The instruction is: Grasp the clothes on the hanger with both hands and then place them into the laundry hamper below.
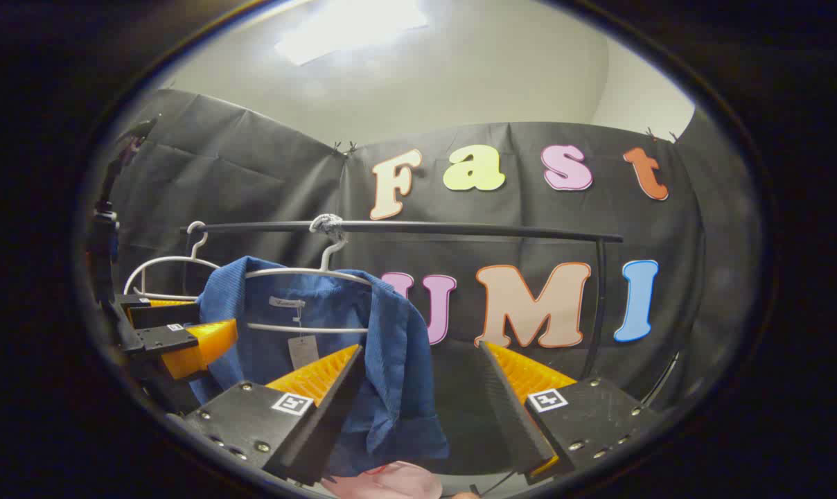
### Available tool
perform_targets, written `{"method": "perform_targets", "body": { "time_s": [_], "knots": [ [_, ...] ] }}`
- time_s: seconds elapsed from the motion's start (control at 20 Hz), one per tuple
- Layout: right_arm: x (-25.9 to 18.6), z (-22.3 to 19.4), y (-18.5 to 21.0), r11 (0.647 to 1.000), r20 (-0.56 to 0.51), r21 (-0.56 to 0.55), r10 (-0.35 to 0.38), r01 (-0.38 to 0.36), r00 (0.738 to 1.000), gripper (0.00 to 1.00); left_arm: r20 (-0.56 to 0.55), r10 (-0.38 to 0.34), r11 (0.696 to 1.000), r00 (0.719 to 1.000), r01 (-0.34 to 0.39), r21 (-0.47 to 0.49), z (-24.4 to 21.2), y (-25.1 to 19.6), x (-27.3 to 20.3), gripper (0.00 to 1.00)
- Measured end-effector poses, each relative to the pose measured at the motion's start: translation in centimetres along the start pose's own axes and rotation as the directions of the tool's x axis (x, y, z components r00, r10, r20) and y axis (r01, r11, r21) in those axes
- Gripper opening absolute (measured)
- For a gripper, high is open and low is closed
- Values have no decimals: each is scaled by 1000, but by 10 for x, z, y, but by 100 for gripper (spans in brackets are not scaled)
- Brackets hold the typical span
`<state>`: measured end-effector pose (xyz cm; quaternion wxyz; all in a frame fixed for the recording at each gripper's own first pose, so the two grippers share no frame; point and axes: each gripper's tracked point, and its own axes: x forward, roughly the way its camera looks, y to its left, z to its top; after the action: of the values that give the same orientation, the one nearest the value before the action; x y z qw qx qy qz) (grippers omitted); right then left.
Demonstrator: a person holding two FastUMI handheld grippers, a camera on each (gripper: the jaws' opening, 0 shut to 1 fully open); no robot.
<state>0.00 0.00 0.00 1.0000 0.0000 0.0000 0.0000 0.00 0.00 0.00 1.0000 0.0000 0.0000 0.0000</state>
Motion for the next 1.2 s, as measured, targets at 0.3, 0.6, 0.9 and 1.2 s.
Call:
{"method": "perform_targets", "body": {
  "time_s": [0.3, 0.6, 0.9, 1.2],
  "knots": [
    [-6, -2, 0, 1000, -6, -19, 6, -6, 1000, 97, -14, 10, 1000, 1000, -10, 15, -4, 2, 1, 95],
    [-7, -5, 2, 999, -11, -35, 14, -15, 1000, 97, -29, 9, 999, 1000, -8, 38, -6, 5, -2, 96],
    [-9, -7, 2, 1000, -13, -25, 10, -10, 1000, 97, -34, -5, 998, 999, 7, 58, -6, 6, -3, 96],
    [-12, -7, 2, 1000, -13, -26, 2, -2, 1000, 97, -37, -11, 998, 999, 13, 65, -7, 6, -3, 96]
  ]
}}
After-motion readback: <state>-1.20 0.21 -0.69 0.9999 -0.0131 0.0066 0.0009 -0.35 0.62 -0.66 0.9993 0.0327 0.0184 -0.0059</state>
